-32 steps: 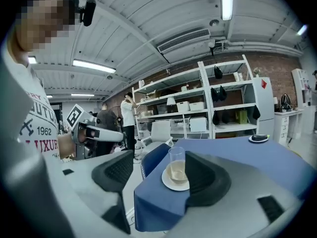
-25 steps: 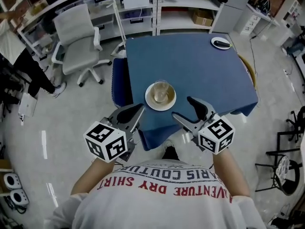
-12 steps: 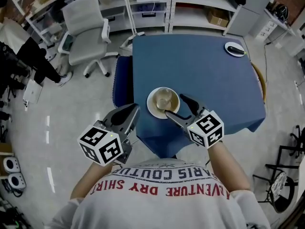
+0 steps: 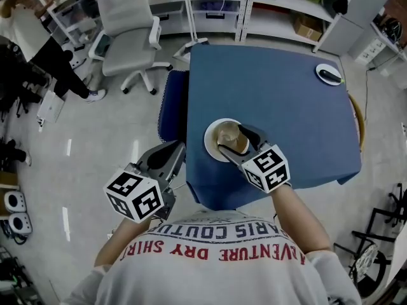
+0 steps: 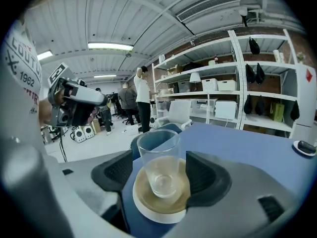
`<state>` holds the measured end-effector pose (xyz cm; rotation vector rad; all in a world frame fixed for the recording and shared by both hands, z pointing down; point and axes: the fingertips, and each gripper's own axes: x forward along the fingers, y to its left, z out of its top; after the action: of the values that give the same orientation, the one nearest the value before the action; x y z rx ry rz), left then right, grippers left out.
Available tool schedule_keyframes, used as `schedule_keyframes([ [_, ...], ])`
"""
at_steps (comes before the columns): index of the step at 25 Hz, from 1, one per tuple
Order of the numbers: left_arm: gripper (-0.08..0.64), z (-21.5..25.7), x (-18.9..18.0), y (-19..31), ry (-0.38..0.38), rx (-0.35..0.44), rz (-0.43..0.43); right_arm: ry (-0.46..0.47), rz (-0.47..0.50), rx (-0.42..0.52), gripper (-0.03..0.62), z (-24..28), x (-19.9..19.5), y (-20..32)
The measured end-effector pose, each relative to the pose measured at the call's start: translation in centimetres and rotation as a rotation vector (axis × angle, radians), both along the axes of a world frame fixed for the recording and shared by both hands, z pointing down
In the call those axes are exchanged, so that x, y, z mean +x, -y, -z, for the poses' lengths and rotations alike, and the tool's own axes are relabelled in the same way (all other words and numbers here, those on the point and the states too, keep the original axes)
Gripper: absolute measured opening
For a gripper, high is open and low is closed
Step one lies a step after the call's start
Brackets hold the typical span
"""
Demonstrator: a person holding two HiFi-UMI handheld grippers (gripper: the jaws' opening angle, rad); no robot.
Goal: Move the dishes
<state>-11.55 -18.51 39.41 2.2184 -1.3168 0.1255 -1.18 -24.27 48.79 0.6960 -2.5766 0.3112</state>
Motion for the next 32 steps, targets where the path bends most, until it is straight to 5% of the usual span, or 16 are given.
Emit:
schedule_keyframes([
  [15, 0.029, -0.9, -2.4, -0.7, 0.004, -0.025, 0.089, -0.003, -0.020, -0.008, 0.279, -1.2, -1.2, 0.7],
  [32, 0.029, -0.7, -1.6, -0.8, 0.010, -0.030, 0.058, 0.006, -0.026, 0.001, 0.276, -0.6, -1.5, 0.6],
])
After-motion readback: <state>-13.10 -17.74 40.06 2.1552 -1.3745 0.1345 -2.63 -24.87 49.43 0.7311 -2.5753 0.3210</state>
